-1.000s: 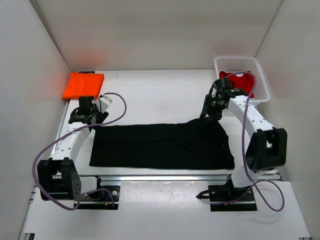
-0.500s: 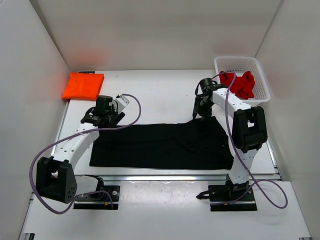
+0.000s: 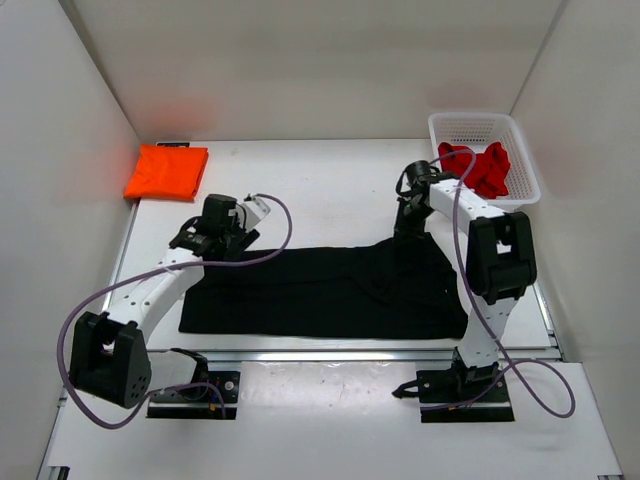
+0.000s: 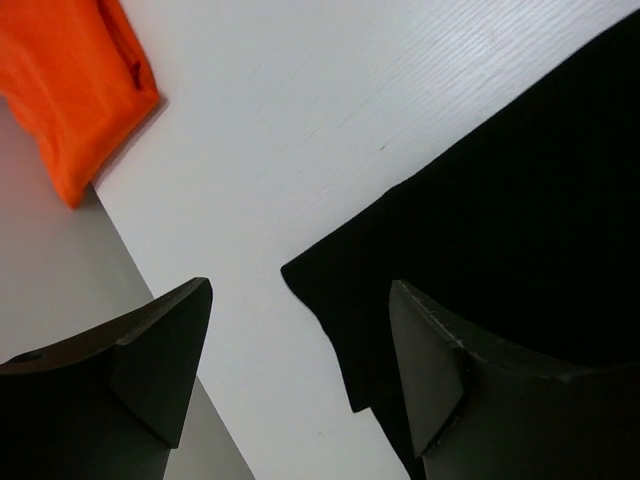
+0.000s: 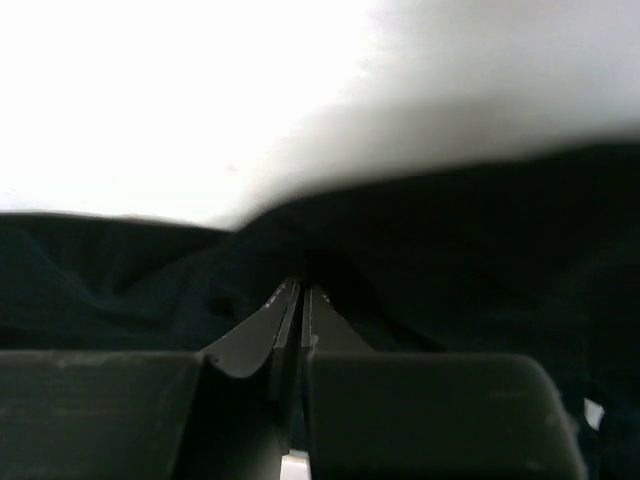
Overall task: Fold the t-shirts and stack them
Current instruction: Fold the other side of the tshirt into a rectangle
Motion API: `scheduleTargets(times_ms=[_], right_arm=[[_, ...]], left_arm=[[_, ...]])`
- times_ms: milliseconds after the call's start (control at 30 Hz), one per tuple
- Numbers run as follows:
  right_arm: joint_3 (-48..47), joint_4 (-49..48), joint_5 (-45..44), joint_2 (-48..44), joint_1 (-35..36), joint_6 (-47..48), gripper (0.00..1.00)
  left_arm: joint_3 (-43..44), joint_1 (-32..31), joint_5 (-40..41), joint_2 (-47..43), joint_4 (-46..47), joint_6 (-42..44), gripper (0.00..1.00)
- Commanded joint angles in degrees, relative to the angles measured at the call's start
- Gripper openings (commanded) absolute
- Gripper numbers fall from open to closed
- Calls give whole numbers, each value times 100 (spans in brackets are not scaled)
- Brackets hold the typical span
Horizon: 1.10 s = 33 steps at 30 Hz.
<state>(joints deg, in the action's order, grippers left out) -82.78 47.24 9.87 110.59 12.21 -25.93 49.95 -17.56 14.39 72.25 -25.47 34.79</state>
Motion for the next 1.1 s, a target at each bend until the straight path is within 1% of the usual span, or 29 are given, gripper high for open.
scheduleTargets(times_ms=[0,33,100,133,167,200,233,267,300,333,400,433,467,500,533,567,600,633,667,700,733,767,800,833,867,933,967,1000,1067], right_arm=[[314,21,208,-782,-297,-184,0],[498,74,217,-897,-315,-175,0],[981,48,348,-1441,-412,-280,0],[1149,39,462,-1582,-395,-376,0],[1516,-48,594,-1836,-464,-482,0],[1841,-92,656,-2143,-534,-535,0],[2027,-101,779,-2286,-553,-657,0],[2386,-232,902,-2548,-709,-763,0],[2764,-338,964,-2881,-859,-808,0],[2933,-347,1112,-3128,-1026,-939,0],[3521,-549,1236,-3585,-1211,-966,0],[3645,-541,1324,-3858,-1464,-1001,0],[3881,-671,1403,-3965,-1519,-993,0],[4014,-786,1456,-4157,-1563,-1010,0],[4120,-987,1561,-4324,-1598,-1028,0],[4252,-1050,1658,-4370,-1599,-1054,0],[4357,-1268,1711,-4414,-1590,-1098,0],[4411,-1392,1711,-4414,-1625,-1089,0],[4463,-1402,1711,-4397,-1651,-1107,0],[4499,-1498,1833,-4336,-1721,-1107,0],[4490,-1560,1861,-4248,-1800,-1055,1],[4421,-1569,1887,-4160,-1844,-1045,0],[4316,-1526,1861,-4142,-1853,-924,0],[4219,-1499,1843,-4055,-1854,-896,0],[4166,-1447,1808,-4028,-1854,-774,1],[4095,-1420,1747,-4018,-1836,-720,0],[4156,-1446,1729,-4010,-1836,-711,0],[4182,-1446,1764,-4062,-1853,-755,0],[4445,-1647,1817,-4272,-1880,-869,0]], left_arm=[[-29,-528,-164,-299,121,221,83],[-64,-755,-269,-308,191,274,83],[119,-1134,-690,-247,166,318,82],[189,-1405,-953,-168,183,362,82],[234,-1747,-1182,-141,261,354,82],[269,-1907,-1367,-19,488,345,83],[287,-2205,-1369,113,708,336,83],[330,-2538,-1439,184,815,292,84],[418,-2690,-1491,332,1112,179,85],[584,-2856,-1762,551,1237,-127,86],[900,-2937,-2551,868,1422,-865,86],[1120,-2928,-2790,1087,1544,-1460,84],[1174,-2894,-3254,1168,1746,-2110,81],[1253,-2885,-3450,1343,1922,-2438,76],[1132,-2884,-3713,1432,2419,-3042,69],[991,-2945,-3785,1441,3216,-3561,66],[590,-3059,-3873,1450,3659,-3775,60],[203,-3173,-3900,1459,4447,-3708,58],[51,-3470,-3744,1433,5046,-3202,58],[-246,-3813,-3568,1485,5305,-2336,56],[-484,-3964,-3488,1590,5629,-1805,54],[-678,-4192,-3426,1739,5902,-869,54],[-750,-4255,-3539,1801,5983,-155,54],[-776,-4229,-3670,1967,6097,70,55],[-655,-4186,-3907,2090,5950,438,59],[-216,-4071,-4538,2311,5328,756,65],[99,-4036,-4698,2442,4829,810,69],[302,-4036,-4857,2548,4624,863,70],[418,-4106,-4885,2653,4683,758,73]])
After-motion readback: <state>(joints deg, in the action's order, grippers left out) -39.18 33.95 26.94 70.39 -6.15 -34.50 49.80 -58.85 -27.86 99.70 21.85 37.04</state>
